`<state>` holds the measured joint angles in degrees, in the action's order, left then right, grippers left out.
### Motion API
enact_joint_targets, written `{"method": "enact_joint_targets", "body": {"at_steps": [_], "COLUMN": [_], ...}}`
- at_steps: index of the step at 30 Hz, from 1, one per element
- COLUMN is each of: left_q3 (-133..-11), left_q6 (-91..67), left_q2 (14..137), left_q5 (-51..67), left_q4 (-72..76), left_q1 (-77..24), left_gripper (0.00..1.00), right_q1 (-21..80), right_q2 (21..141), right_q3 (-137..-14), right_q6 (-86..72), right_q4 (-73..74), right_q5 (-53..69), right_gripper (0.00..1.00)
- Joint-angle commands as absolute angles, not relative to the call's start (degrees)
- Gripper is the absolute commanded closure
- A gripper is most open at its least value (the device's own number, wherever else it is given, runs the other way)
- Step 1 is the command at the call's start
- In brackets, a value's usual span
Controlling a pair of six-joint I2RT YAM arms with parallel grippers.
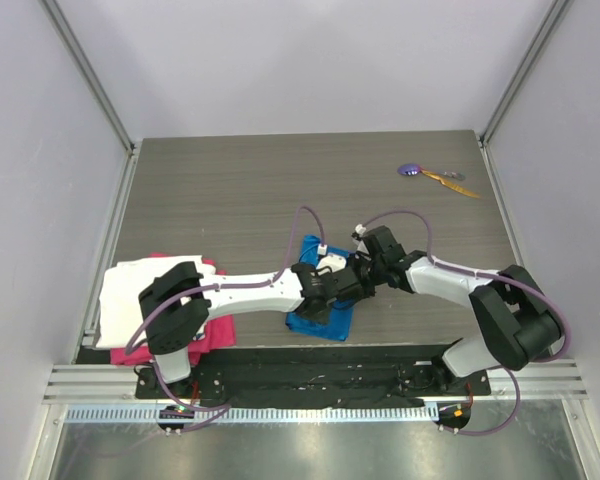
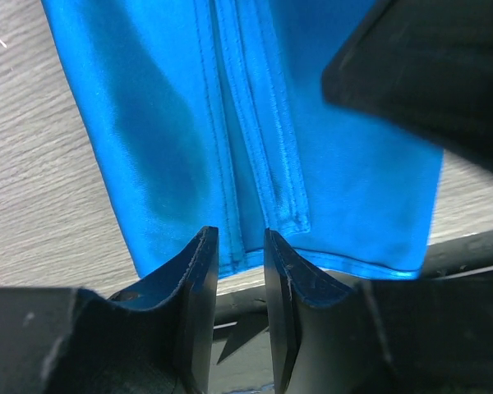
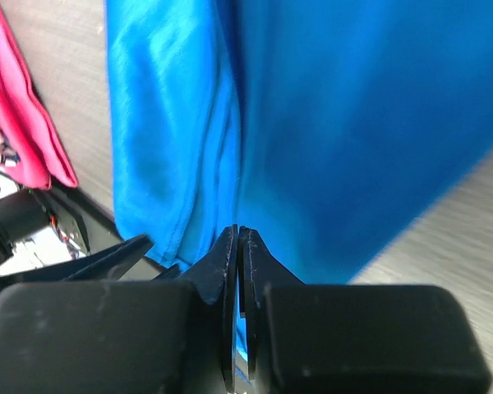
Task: Fold the napkin into a case and place the utensils inside
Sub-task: Fold the lower triangle-folded napkin at the center of the board.
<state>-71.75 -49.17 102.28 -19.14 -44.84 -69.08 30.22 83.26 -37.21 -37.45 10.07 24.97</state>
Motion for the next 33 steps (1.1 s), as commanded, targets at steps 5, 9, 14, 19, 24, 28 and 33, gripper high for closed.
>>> {"method": "enact_joint_targets", "body": {"at_steps": [5,9,14,19,24,28,33], "left_q3": [-70.0,-69.0,-67.5,-66.3,-64.4,-64.0,-65.0], "left_q6": [-50.5,-50.6,-51.2,-51.2,-51.6,-51.9,-52.2], "left_q2": [102.0,102.5,103.2,103.5,104.1,103.2,100.9], "left_q5": [-21.0,-19.2,-18.6,-17.2,-14.8,-14.9,-15.5], "left_q4": [-44.4,-43.0,-42.1,-40.1,-37.1,-36.8,-38.6], "left_q1": [-69.0,-68.9,-68.9,-68.7,-68.5,-68.5,-68.4], "left_gripper": [0.68,0.68,0.68,0.72,0.79,0.86,0.94], "right_q1": [33.2,33.7,33.9,35.2,35.6,35.9,37.4], "right_q2": [82.4,82.4,83.2,84.0,84.3,83.6,83.2], "right_q3": [-35.4,-35.2,-34.6,-33.9,-33.1,-32.4,-31.6], "right_q6": [-41.4,-41.9,-42.1,-43.1,-43.5,-43.9,-44.9], "right_q4": [3.3,2.7,2.0,0.9,0.3,0.4,0.3], "right_q5": [25.6,25.2,25.2,25.4,25.2,25.1,24.5], "right_gripper": [0.94,0.96,0.96,0.97,0.97,0.98,0.98]}}
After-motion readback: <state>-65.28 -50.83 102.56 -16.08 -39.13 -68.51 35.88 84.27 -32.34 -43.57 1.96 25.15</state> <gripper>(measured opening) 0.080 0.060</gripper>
